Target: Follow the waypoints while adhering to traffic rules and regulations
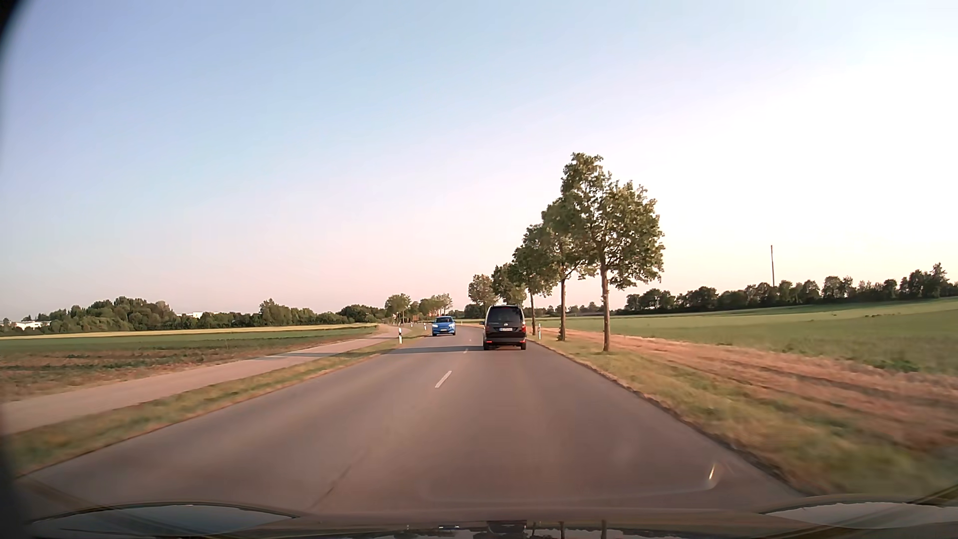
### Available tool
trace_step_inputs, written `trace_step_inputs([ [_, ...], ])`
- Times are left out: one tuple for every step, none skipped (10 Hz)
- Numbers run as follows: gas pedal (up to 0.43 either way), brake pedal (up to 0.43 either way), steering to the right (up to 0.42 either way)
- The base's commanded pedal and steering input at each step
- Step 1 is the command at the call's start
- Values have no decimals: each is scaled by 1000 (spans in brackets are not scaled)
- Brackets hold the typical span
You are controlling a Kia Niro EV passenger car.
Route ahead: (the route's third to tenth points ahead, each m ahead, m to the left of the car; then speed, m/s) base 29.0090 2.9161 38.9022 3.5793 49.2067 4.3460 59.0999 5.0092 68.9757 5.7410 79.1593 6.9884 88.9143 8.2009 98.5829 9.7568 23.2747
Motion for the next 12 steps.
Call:
trace_step_inputs([
  [268,18,-11],
  [268,18,-11],
  [268,18,-11],
  [268,18,-12],
  [268,18,-13],
  [268,18,-13],
  [268,18,-13],
  [268,18,-13],
  [268,18,-13],
  [268,18,-13],
  [268,18,-14],
  [268,18,-14],
])
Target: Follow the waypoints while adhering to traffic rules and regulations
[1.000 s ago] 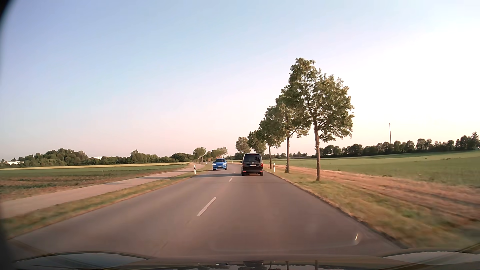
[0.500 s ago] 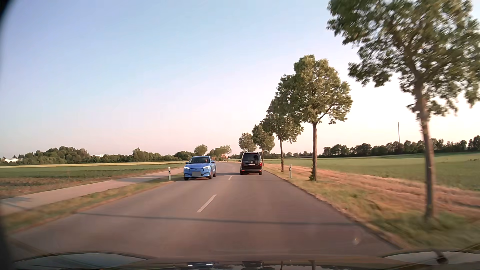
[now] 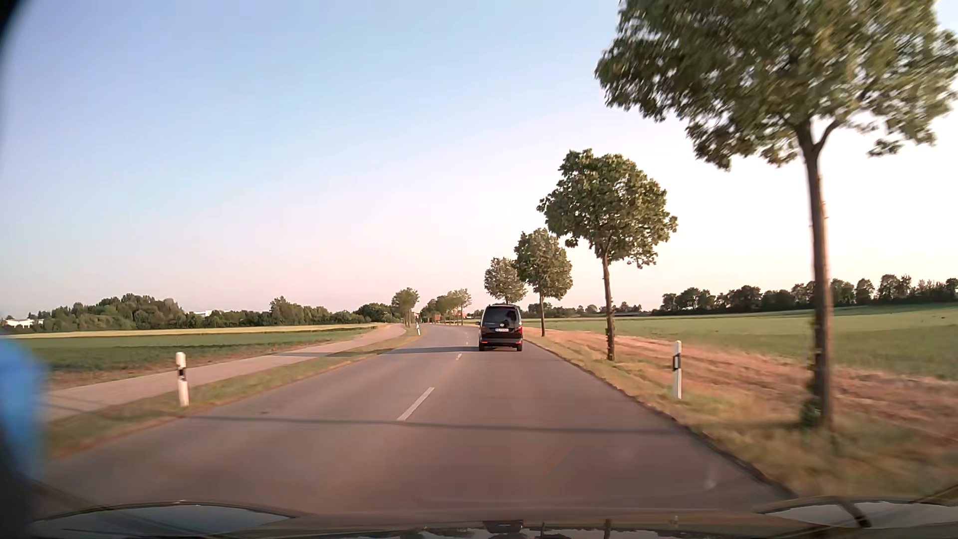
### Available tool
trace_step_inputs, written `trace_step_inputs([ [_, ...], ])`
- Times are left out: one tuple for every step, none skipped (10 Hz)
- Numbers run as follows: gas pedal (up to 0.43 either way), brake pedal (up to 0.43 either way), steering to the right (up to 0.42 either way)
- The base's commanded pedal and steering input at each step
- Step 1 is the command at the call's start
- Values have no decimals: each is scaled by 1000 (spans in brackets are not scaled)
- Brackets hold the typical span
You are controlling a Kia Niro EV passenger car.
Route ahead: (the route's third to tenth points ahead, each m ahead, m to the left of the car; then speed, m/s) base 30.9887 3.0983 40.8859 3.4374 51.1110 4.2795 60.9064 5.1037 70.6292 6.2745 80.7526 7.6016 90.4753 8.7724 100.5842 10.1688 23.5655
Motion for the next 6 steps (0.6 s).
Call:
trace_step_inputs([
  [268,18,-14],
  [268,18,-14],
  [268,18,-14],
  [268,18,-14],
  [268,18,-14],
  [268,18,-14],
])
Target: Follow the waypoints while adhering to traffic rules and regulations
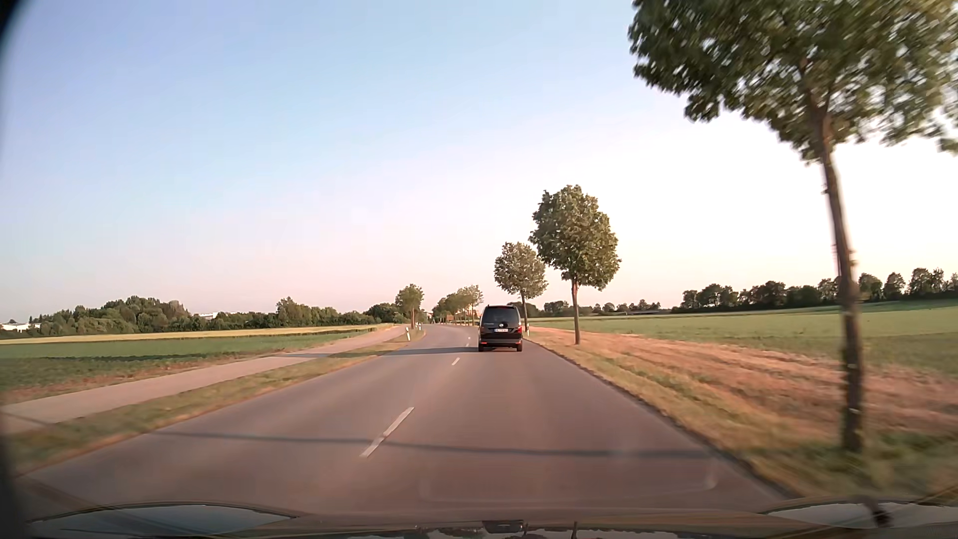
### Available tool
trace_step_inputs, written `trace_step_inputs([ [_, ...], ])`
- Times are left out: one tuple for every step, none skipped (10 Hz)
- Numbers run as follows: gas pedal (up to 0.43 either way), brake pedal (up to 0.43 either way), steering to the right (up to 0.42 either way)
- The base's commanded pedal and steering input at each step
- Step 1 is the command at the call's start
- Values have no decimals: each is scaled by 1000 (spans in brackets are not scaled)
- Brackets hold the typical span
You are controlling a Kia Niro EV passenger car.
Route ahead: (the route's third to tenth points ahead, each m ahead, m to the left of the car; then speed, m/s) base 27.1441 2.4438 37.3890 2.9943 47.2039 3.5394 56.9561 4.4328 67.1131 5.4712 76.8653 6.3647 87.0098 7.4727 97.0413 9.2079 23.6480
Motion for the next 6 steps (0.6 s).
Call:
trace_step_inputs([
  [268,18,-14],
  [268,18,-14],
  [268,18,-14],
  [268,18,-14],
  [268,18,-14],
  [268,18,-14],
])
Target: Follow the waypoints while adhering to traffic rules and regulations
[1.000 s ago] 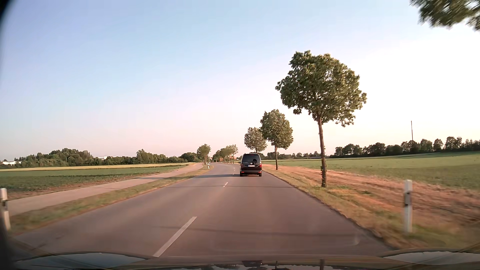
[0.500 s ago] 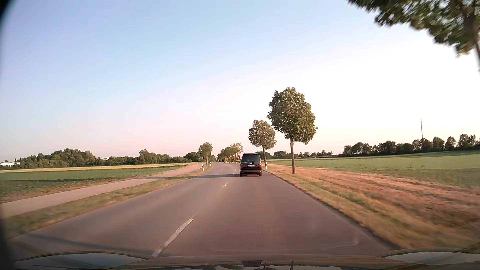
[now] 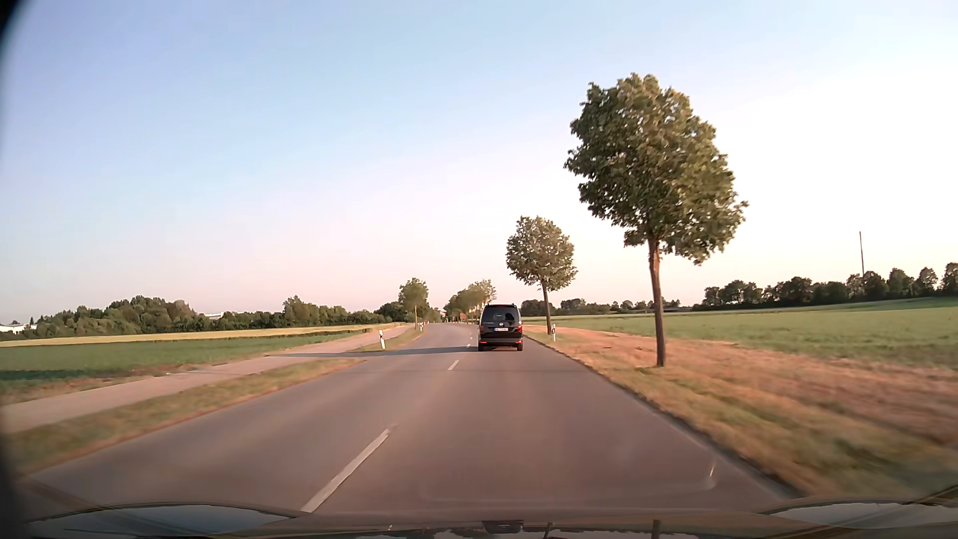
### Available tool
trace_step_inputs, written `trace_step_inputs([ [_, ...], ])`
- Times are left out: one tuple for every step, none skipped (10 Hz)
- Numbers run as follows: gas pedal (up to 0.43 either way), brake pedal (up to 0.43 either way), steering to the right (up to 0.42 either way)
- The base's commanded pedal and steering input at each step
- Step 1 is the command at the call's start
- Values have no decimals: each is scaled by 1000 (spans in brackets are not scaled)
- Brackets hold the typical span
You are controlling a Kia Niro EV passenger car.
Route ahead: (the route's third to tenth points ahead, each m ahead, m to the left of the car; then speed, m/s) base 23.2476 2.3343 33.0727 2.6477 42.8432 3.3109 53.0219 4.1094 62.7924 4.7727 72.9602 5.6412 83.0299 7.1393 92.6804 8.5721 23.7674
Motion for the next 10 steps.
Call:
trace_step_inputs([
  [268,18,-14],
  [268,18,-14],
  [260,12,-14],
  [240,18,-14],
  [197,18,-14],
  [169,18,-13],
  [169,18,-12],
  [169,18,-11],
  [169,18,-9],
  [157,18,-9],
])
